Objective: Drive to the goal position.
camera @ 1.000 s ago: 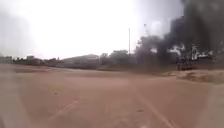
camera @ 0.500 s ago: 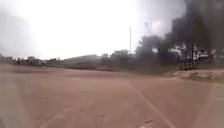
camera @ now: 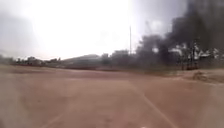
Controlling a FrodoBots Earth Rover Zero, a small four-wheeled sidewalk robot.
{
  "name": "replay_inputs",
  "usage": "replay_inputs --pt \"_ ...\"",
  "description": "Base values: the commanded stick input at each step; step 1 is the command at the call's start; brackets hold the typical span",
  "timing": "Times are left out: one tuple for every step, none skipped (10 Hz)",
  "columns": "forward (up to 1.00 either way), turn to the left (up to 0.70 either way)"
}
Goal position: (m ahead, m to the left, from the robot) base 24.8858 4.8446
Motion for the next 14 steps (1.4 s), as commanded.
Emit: replay_inputs --pt "0.70 0.00" --pt "0.70 0.00" --pt "0.70 0.00" --pt "0.70 0.00" --pt "0.70 0.00" --pt "0.70 0.00" --pt "0.70 0.00" --pt "0.70 0.00" --pt "0.70 0.00" --pt "0.70 0.00" --pt "0.70 0.00" --pt "0.70 0.00" --pt "0.70 0.00" --pt "0.70 0.00"
